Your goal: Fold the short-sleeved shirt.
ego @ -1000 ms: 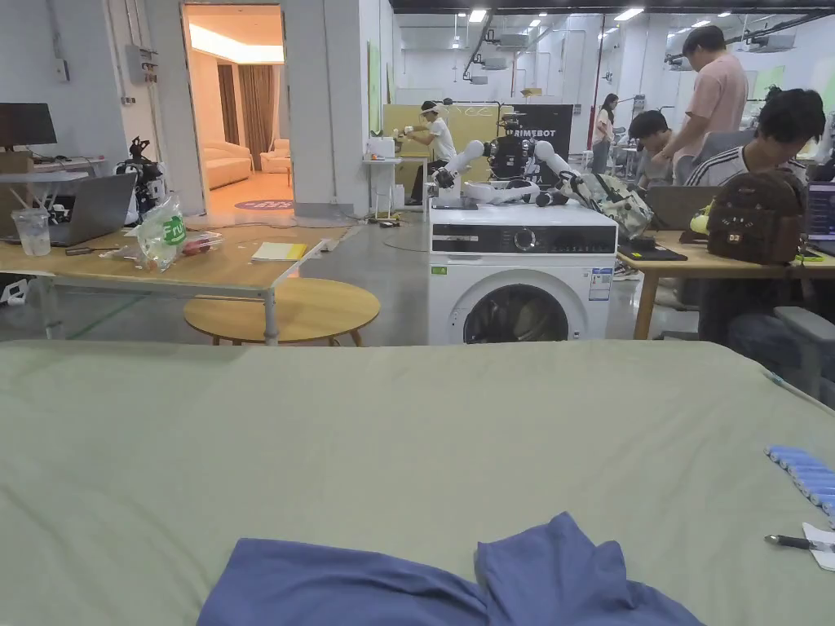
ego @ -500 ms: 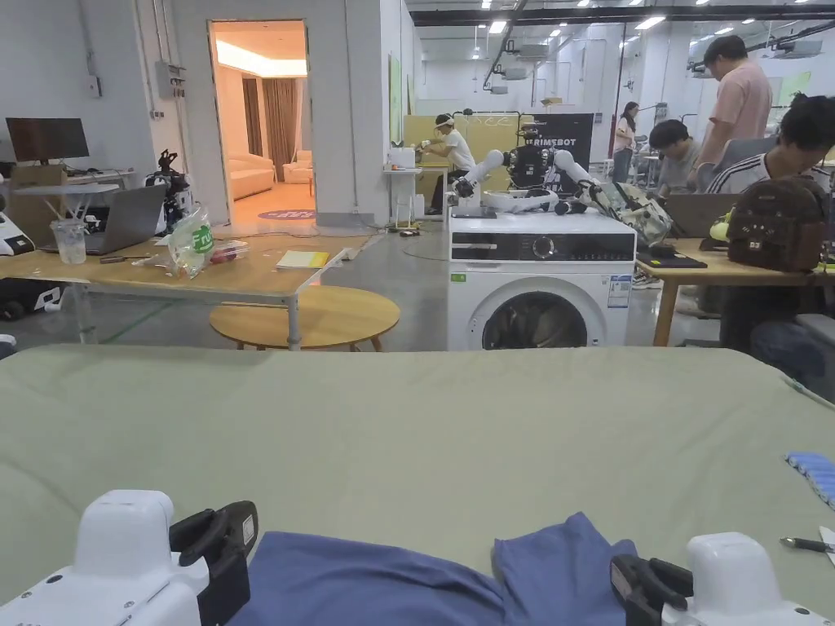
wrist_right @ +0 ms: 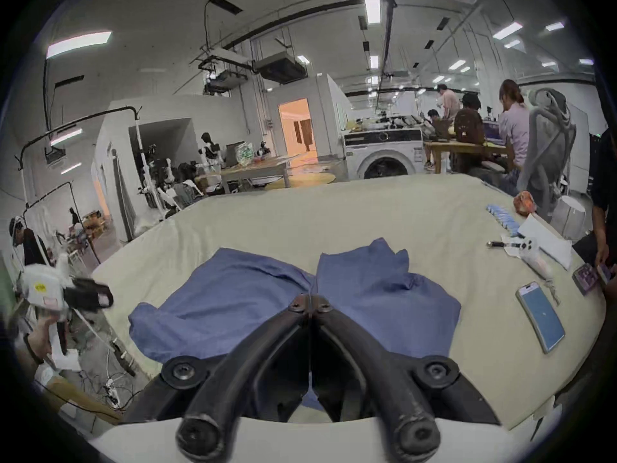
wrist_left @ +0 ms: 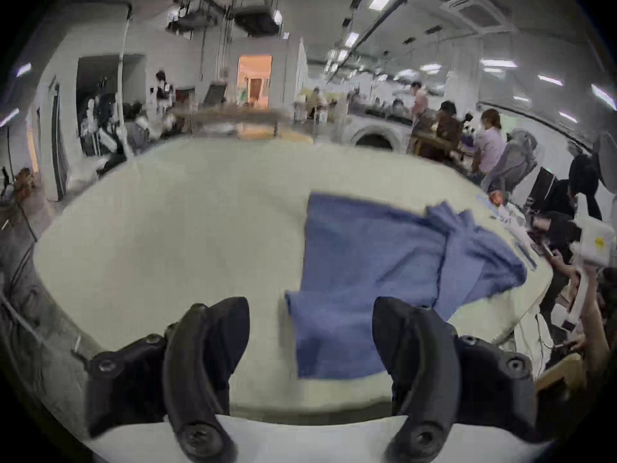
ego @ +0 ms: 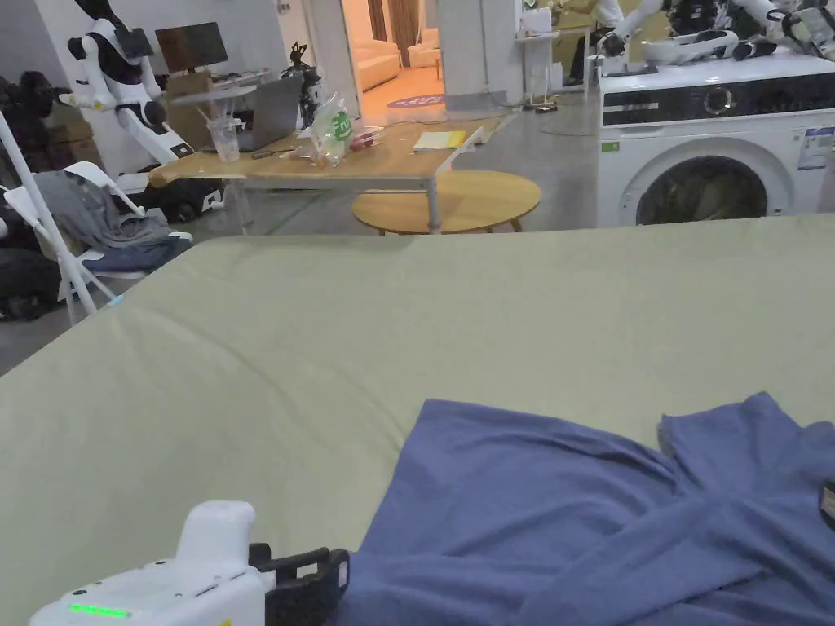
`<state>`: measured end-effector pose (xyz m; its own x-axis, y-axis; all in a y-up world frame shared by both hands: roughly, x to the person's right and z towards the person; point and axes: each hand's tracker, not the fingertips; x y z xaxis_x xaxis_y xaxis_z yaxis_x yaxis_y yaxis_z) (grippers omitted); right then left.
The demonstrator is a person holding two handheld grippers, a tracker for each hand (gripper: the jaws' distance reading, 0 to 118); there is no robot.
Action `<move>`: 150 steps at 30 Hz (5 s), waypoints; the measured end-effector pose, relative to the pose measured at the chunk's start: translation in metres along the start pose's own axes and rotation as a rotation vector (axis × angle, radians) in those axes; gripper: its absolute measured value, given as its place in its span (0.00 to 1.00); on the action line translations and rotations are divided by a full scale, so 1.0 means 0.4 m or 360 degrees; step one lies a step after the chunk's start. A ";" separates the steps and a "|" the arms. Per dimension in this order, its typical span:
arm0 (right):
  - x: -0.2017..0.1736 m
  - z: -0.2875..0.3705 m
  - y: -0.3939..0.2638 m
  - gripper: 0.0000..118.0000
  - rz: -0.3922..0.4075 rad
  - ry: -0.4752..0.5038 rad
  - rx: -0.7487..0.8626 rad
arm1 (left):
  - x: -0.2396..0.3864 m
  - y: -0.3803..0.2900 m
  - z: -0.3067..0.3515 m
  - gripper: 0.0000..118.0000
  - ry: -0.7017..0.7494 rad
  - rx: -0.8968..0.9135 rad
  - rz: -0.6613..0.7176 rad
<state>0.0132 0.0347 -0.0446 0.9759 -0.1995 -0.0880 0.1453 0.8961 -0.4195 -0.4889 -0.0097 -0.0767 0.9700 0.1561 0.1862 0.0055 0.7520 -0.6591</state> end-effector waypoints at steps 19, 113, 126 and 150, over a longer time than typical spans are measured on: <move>0.157 -0.102 0.069 0.26 0.0018 -0.0225 -0.0145 | 0.079 -0.061 -0.151 0.01 0.0067 -0.0450 -0.0246; 0.252 0.085 0.167 0.00 -0.0005 -0.0365 -0.0165 | 0.006 0.178 0.037 0.00 -0.0224 0.0278 0.0166; 0.281 0.102 -0.155 0.31 -0.0176 -0.0402 -0.0559 | -0.045 -0.016 -0.047 0.08 -0.0186 -0.0165 0.0235; 0.025 -0.006 0.056 0.00 0.0020 -0.0118 0.0071 | 0.319 0.235 0.040 0.00 -0.0219 0.0724 -0.0322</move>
<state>0.0260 0.0519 -0.0571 0.9869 -0.1593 -0.0250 0.1382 0.9156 -0.3776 -0.3685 0.0911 -0.1031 0.9194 0.0386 0.3914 0.0538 0.9735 -0.2223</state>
